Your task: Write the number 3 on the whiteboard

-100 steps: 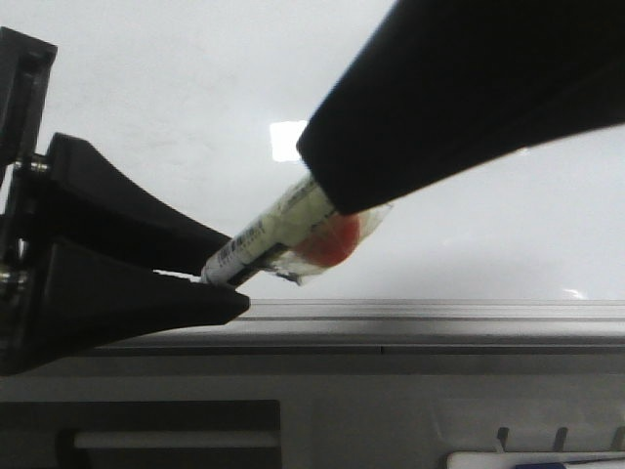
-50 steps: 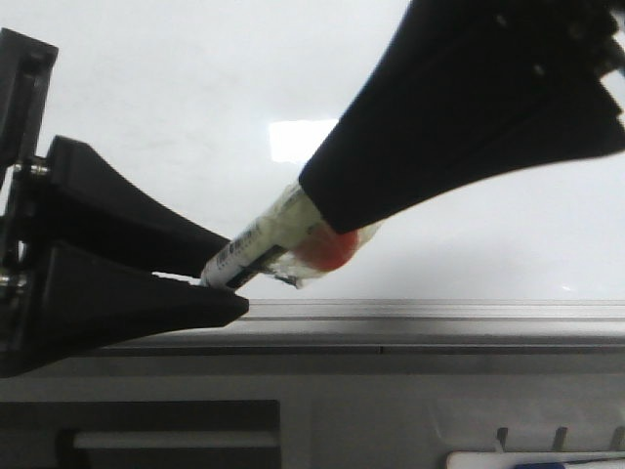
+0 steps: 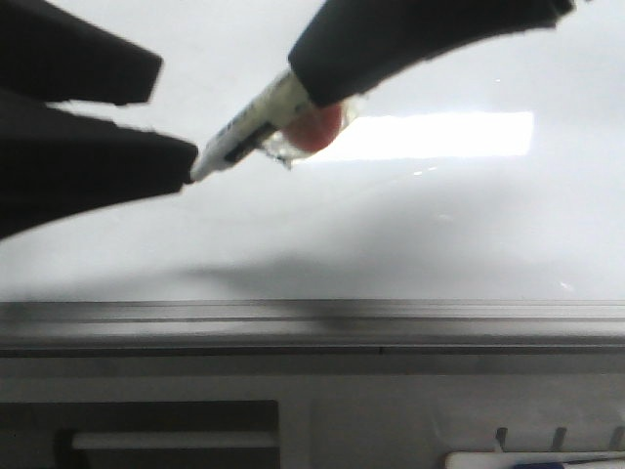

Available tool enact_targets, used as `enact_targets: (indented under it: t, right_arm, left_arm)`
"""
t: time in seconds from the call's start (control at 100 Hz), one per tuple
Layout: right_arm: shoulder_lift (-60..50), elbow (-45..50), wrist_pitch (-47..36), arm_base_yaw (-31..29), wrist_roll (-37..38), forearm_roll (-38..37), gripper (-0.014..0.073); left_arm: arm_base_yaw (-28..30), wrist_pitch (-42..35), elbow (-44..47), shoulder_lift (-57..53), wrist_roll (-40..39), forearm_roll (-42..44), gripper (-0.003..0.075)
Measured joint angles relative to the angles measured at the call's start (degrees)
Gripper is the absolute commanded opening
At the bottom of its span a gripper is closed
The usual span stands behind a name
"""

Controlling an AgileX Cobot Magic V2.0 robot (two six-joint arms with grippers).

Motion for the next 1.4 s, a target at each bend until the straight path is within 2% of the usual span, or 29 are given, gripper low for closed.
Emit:
enact_targets:
  t: [0.22,0.52,0.89,1.04,1.23,1.4]
  right_arm:
    - [3.5,-7.7,5.2,-5.5,0.0,-0.2,-0.0060]
    - [9.3,-15.6,5.7,-6.0,-0.1,-2.4,-0.0059]
    - [13.4,-21.8,6.5,-6.6,-0.1,-6.0,-0.0057]
    - [13.4,-22.0,7.4,-10.4,0.1,-6.2,-0.0057]
    - [12.9,-22.4,10.7,-13.6,1.6,-5.1,-0.0057]
    - [12.3,-22.7,17.4,-13.9,3.4,-5.5,-0.0056]
  left_arm:
    - [2.5,7.5,0.1,-7.9,0.0,-4.0,0.0392]
    - [8.6,9.1,0.3,-9.0,0.0,-5.0,0.0392]
    - [9.0,9.0,0.4,-9.0,0.0,-7.5,0.0388]
    - [9.0,9.0,0.4,-9.0,0.0,-7.5,0.0388]
    - [9.0,9.0,0.4,-9.0,0.0,-7.6,0.0388]
    - [9.0,9.0,0.4,-9.0,0.0,-7.6,0.0388]
